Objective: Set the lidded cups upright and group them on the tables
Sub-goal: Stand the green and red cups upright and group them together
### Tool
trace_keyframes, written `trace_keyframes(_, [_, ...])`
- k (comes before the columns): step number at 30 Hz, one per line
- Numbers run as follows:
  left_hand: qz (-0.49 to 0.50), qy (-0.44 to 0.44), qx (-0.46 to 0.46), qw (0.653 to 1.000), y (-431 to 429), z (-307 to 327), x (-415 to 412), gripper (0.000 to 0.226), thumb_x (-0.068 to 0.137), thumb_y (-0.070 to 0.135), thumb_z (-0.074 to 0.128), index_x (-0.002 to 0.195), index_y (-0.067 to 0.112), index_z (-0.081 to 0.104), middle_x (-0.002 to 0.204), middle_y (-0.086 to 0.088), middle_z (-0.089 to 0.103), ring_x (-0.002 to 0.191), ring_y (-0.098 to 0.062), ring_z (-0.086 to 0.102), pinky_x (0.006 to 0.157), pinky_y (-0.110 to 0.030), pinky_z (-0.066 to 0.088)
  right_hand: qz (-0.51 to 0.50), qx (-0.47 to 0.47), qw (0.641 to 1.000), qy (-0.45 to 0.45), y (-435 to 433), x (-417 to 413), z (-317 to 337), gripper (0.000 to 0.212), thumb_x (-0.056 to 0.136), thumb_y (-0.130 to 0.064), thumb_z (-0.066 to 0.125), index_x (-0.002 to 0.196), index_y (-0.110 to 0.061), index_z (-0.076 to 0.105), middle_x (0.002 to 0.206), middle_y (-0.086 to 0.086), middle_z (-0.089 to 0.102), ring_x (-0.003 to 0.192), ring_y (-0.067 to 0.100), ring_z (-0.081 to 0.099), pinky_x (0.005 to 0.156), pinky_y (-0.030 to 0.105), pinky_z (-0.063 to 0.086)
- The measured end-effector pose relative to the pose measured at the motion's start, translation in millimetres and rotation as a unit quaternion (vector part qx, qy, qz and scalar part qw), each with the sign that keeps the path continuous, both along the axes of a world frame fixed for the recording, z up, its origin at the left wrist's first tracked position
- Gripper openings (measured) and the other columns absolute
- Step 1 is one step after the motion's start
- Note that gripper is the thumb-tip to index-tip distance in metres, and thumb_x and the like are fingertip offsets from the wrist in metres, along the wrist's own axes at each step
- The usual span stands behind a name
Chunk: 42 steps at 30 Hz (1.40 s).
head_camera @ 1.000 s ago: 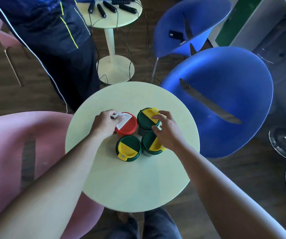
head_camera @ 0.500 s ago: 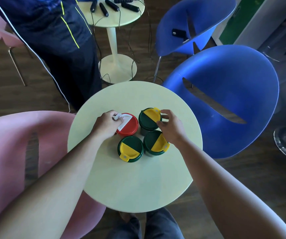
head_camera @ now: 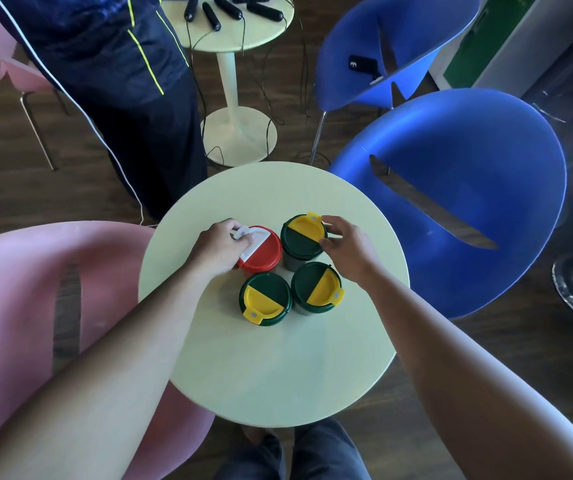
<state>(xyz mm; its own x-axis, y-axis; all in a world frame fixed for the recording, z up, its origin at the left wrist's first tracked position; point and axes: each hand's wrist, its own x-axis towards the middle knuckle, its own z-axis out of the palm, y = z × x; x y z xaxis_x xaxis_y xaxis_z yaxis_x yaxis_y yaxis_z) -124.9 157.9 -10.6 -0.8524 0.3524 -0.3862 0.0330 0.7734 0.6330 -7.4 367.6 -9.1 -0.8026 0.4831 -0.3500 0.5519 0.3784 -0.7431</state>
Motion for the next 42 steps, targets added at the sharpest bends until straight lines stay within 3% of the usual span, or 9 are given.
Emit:
trace_keyframes(5, [0.010,-0.025,0.011,1.000,-2.4,2.1,0.0,0.026,0.092,0.039,0.060,0.110,0.021,0.065,0.096,-0.004,0.067,0.092,-0.031,0.068,0.081,-0.049,0.060,-0.009,-0.005,1.000,0.002,-1.8,1.7,-0.3,0.045,0.095,-0.013,0.056,0.138,-0.024,0.051,0.138,0.001,0.060,0.112,0.018,0.066,0.087,0.027,0.048])
trace_keyframes(9, [0.008,-0.046,0.006,0.999,-3.4,5.4,2.9,0.035,0.093,0.042,0.059,0.121,0.021,0.059,0.093,0.000,0.063,0.095,-0.033,0.067,0.085,-0.048,0.059,-0.023,-0.007,1.000,-0.001,-5.8,5.0,0.7,0.046,0.094,-0.016,0.057,0.138,-0.024,0.050,0.138,-0.001,0.060,0.109,0.018,0.066,0.084,0.031,0.052])
trace_keyframes(14, [0.020,-0.075,0.010,0.997,-14.3,3.7,15.6,0.060,0.085,0.057,0.060,0.135,0.026,0.045,0.115,-0.003,0.063,0.105,-0.030,0.062,0.092,-0.048,0.055,-0.051,-0.019,0.999,-0.003,-13.6,17.6,0.1,0.046,0.092,-0.023,0.060,0.137,-0.024,0.050,0.136,-0.001,0.061,0.110,0.018,0.065,0.089,0.039,0.056])
trace_keyframes(21, [0.077,-0.217,0.064,0.971,-30.7,-3.3,50.3,0.090,0.075,0.058,0.075,0.146,0.018,0.036,0.132,-0.008,0.057,0.114,-0.026,0.061,0.075,-0.042,0.064,-0.065,-0.071,0.994,-0.049,-24.0,45.1,-4.1,0.052,0.088,-0.039,0.066,0.136,-0.026,0.051,0.135,-0.003,0.055,0.114,0.020,0.061,0.084,0.038,0.057])
trace_keyframes(26, [0.073,-0.308,0.068,0.946,-32.5,-2.8,68.1,0.057,0.082,0.047,0.076,0.116,0.004,0.061,0.113,-0.019,0.069,0.088,-0.029,0.071,0.070,-0.039,0.064,-0.110,-0.208,0.968,-0.087,-30.7,55.2,-6.4,0.040,0.088,-0.031,0.068,0.127,-0.024,0.057,0.123,-0.001,0.062,0.109,0.020,0.061,0.088,0.045,0.058])
trace_keyframes(31, [0.088,-0.295,0.095,0.947,-30.1,-4.2,72.9,0.035,0.087,0.036,0.075,0.099,0.005,0.064,0.106,-0.020,0.072,0.080,-0.030,0.072,0.078,-0.039,0.064,-0.143,-0.244,0.957,-0.057,-34.4,58.6,-9.5,0.038,0.088,-0.027,0.070,0.124,-0.021,0.059,0.121,0.005,0.064,0.109,0.021,0.062,0.086,0.047,0.059])
trace_keyframes(37, [0.073,-0.275,0.083,0.955,-31.1,-3.6,75.2,0.034,0.088,0.039,0.073,0.099,0.009,0.062,0.111,-0.018,0.072,0.086,-0.028,0.072,0.077,-0.036,0.062,-0.151,-0.241,0.958,-0.047,-37.0,61.6,-11.0,0.038,0.088,-0.030,0.069,0.124,-0.022,0.060,0.122,0.004,0.064,0.109,0.020,0.062,0.086,0.046,0.059])
trace_keyframes(39, [0.068,-0.259,0.070,0.961,-31.9,-2.3,75.3,0.042,0.088,0.044,0.071,0.108,0.009,0.061,0.115,-0.015,0.069,0.095,-0.028,0.071,0.084,-0.040,0.061,-0.147,-0.227,0.961,-0.050,-36.4,62.7,-10.0,0.037,0.089,-0.032,0.068,0.124,-0.023,0.059,0.122,0.003,0.064,0.110,0.020,0.061,0.089,0.044,0.058])
trace_keyframes(42, [0.046,-0.191,0.014,0.980,-36.2,5.8,73.5,0.075,0.083,0.061,0.065,0.136,0.011,0.050,0.131,-0.010,0.060,0.116,-0.031,0.062,0.100,-0.046,0.052,-0.141,-0.188,0.971,-0.047,-33.4,65.5,-3.9,0.044,0.089,-0.037,0.066,0.130,-0.022,0.056,0.128,0.002,0.062,0.110,0.020,0.061,0.093,0.041,0.054])
